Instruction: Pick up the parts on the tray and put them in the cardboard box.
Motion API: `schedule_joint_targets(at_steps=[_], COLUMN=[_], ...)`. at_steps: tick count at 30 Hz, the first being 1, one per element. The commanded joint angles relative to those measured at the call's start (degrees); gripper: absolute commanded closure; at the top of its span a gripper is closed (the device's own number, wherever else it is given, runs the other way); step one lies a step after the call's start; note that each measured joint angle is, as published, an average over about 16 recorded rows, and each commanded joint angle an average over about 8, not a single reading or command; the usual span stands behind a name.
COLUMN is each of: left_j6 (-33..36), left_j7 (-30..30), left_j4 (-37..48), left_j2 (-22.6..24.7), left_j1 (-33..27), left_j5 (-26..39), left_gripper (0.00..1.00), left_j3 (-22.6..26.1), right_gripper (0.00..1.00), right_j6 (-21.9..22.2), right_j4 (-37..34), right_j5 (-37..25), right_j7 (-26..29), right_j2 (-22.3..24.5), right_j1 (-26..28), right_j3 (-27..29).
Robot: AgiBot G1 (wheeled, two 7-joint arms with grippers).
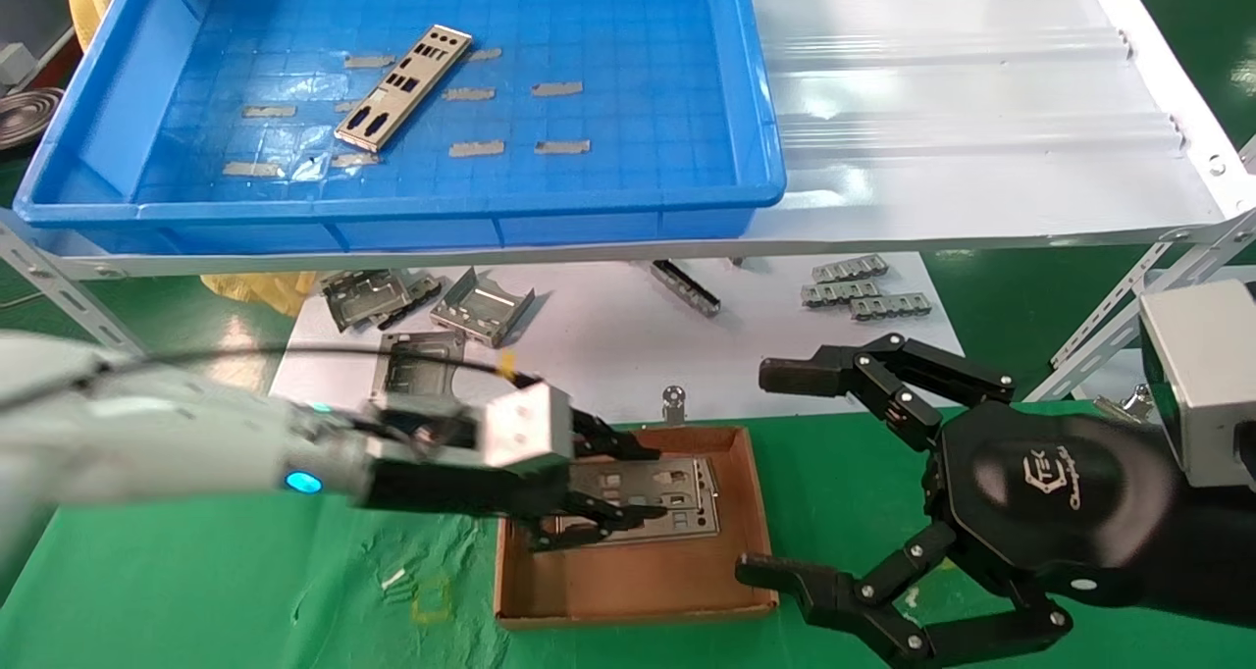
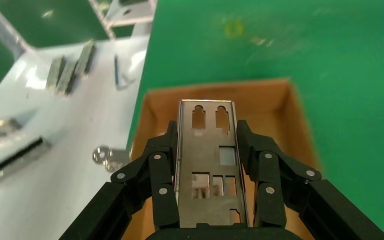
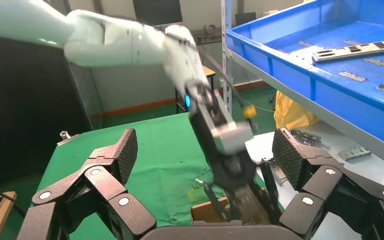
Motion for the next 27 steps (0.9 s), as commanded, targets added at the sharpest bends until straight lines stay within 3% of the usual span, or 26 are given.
schedule_joint_targets(at_steps=[1,6,7,14,15,27], left_j6=[-3.5,-5.7,-5.9,-7.4,-7.4,-4.4], left_j7=[1.9,5.7,6.3,9.9,10.3,13.3], left_j4=[1.1,4.9,5.7,11.2,12.0,18.9], left_j2=[1.9,4.8,5.3,8.1,8.5,10.4], left_j1=[2.3,2.8,2.8,2.4,2.3,0.2], left_j5=[0.6,1.2,1.3,1.4,1.3,0.9], left_gripper=[1.00,1.00,0.96,0.10,0.02,0.00], left_j3=[0.2,0.3,0.4,0.3,0.2,0.4], right_gripper=[0.00,0.00,0.00,0.00,0.00,0.00], right_j6=[0.0,0.0,0.0,0.0,0.0,0.0], right_j4=[0.0,0.0,0.0,0.0,0.0,0.0], right_j5=[0.0,0.0,0.0,0.0,0.0,0.0], right_j7=[0.0,0.0,0.0,0.0,0.0,0.0], right_j2=[0.0,0.0,0.0,0.0,0.0,0.0], right_j1=[0.0,0.0,0.0,0.0,0.0,0.0], right_j3=[0.0,0.0,0.0,0.0,0.0,0.0])
